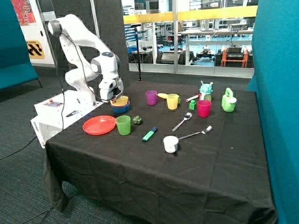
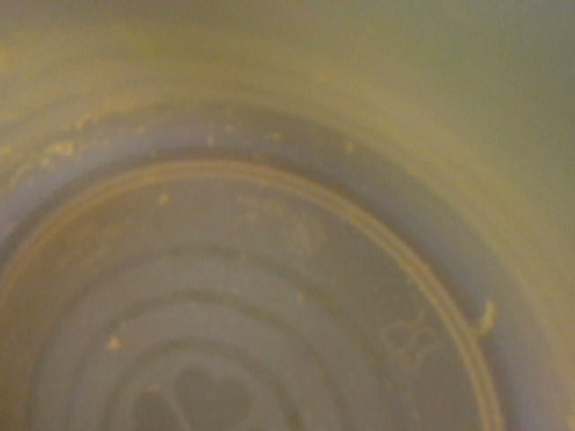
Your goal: Stack the bowls
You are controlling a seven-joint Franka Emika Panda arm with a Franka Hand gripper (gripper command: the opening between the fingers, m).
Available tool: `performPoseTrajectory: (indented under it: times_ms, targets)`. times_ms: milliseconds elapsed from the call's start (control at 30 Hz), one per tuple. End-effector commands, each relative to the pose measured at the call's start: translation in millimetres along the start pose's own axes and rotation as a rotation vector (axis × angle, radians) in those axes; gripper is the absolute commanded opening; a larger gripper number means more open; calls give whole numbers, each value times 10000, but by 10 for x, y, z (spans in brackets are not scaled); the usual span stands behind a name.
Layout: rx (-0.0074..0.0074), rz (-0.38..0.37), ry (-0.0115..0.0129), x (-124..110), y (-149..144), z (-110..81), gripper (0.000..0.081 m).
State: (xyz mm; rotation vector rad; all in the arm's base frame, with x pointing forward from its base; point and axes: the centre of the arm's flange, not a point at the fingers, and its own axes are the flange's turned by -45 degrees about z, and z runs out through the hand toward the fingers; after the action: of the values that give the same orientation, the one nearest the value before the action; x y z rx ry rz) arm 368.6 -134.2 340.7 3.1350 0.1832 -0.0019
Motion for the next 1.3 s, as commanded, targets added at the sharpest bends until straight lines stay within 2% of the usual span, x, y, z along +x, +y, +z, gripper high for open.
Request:
performPoseTrajectory:
  times_ms: [0,600,767,833,933,1267]
  targets:
    - [11,-166,13,11,-36,79,0]
    - [11,-42,13,43,-33,106,14]
    - [11,-54,13,60,0,109,379]
    - [11,-83,13,58,6,114,453]
    - [11,-153,13,45,6,128,526]
    - [11,-276,13,83,-18,137,686]
